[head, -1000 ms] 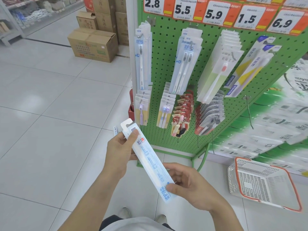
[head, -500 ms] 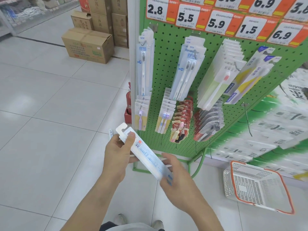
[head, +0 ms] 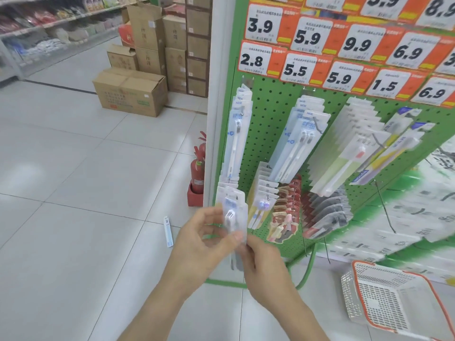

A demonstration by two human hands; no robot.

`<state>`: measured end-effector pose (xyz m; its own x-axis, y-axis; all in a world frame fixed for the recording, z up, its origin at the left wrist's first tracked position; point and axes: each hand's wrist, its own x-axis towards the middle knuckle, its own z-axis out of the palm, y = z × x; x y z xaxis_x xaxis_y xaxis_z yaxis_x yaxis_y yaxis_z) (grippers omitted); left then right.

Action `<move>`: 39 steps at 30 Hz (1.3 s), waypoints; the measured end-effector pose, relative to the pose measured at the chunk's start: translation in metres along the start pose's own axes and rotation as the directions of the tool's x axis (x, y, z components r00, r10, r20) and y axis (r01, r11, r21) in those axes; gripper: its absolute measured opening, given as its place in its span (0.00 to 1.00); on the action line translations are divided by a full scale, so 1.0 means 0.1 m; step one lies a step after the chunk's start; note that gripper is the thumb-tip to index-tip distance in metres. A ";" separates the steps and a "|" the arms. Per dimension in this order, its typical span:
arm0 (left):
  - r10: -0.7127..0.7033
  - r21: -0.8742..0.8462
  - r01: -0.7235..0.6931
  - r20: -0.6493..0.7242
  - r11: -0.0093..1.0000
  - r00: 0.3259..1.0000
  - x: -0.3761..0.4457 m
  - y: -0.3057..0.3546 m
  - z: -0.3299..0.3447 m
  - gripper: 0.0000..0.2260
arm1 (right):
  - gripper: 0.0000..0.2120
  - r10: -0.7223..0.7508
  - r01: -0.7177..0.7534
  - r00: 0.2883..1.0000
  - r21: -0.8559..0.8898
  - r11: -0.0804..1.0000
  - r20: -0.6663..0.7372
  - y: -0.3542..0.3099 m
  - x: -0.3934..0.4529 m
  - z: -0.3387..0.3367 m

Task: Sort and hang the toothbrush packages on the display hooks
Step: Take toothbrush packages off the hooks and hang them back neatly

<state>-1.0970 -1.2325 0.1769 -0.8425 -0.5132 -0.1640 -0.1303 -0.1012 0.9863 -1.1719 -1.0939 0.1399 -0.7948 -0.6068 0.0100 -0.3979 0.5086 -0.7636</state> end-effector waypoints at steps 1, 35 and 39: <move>0.049 0.037 -0.049 0.004 0.998 0.999 0.06 0.04 -0.03 0.18 | 0.12 0.010 -0.009 0.999 0.047 0.999 -0.030 -0.03 0.07 -0.01; 0.262 -0.012 -0.276 -0.273 0.961 0.926 1.51 0.41 0.15 0.05 | 0.05 0.080 0.009 0.974 0.391 0.920 -0.210 -0.15 1.50 -0.22; 0.237 -0.003 -0.249 -0.300 0.969 0.924 1.62 0.41 0.15 0.05 | 0.10 0.048 0.004 0.955 0.175 0.985 -0.291 -0.11 1.57 -0.19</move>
<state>-1.2462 -1.3068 0.1910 -0.6526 -0.7539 0.0763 0.0849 0.0273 0.9960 -1.3006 -1.1830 0.1624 -0.9120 -0.3773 0.1609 -0.3145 0.3914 -0.8648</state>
